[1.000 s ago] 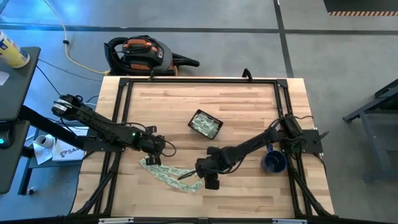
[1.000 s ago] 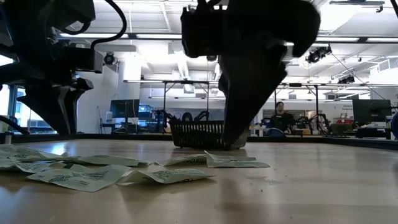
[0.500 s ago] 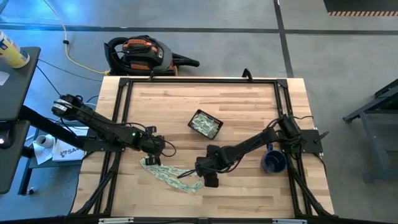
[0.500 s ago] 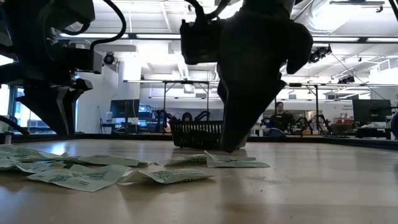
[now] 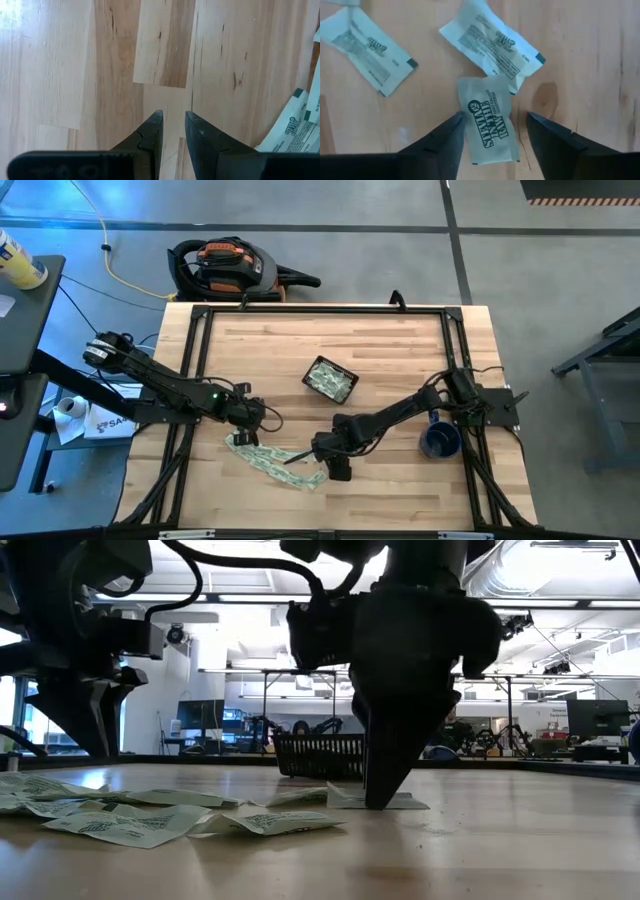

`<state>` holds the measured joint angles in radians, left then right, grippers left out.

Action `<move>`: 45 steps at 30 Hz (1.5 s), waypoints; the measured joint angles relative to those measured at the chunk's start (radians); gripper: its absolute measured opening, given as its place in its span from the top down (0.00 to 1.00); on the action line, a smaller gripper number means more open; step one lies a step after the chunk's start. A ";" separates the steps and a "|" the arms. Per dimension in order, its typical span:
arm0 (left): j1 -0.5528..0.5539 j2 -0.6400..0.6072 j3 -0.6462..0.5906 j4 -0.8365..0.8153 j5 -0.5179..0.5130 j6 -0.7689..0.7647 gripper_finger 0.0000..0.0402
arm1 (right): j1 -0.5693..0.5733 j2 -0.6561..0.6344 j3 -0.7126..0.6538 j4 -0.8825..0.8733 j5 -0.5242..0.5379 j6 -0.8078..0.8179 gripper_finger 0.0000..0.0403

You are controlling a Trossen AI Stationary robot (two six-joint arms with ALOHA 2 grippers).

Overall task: Pick and place Stevia / Truvia into bins
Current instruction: Put the stevia packet into the black bin

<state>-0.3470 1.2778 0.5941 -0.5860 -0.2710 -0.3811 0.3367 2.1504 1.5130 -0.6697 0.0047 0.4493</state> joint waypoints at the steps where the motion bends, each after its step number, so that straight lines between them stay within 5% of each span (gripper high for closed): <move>1: 0.000 0.000 0.000 0.001 0.000 -0.001 0.71 | 0.001 -0.001 0.004 -0.005 0.009 0.006 0.52; 13: 0.000 0.000 0.000 0.004 -0.002 0.007 0.71 | -0.019 -0.003 0.057 -0.169 0.040 0.149 0.98; 19: 0.000 0.000 0.000 0.008 -0.006 0.008 0.71 | -0.054 -0.063 0.218 -0.267 0.241 0.272 0.98; 24: 0.000 0.000 0.000 0.019 -0.010 0.018 0.71 | -0.155 -0.066 0.330 -0.377 0.403 0.224 0.98; 33: 0.000 0.000 0.000 0.014 -0.013 0.009 0.71 | -0.404 -0.066 0.183 -0.176 0.250 0.021 0.98; 37: 0.000 0.000 0.000 0.012 -0.013 0.003 0.71 | -0.435 -0.058 0.124 -0.163 0.132 0.000 0.97; 45: 0.000 0.000 0.000 0.018 -0.013 -0.016 0.71 | -0.394 -0.060 0.162 -0.140 0.090 -0.011 0.83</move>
<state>-0.3473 1.2781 0.5941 -0.5684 -0.2836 -0.3970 -0.0576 2.0907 1.6753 -0.8101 0.0946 0.4382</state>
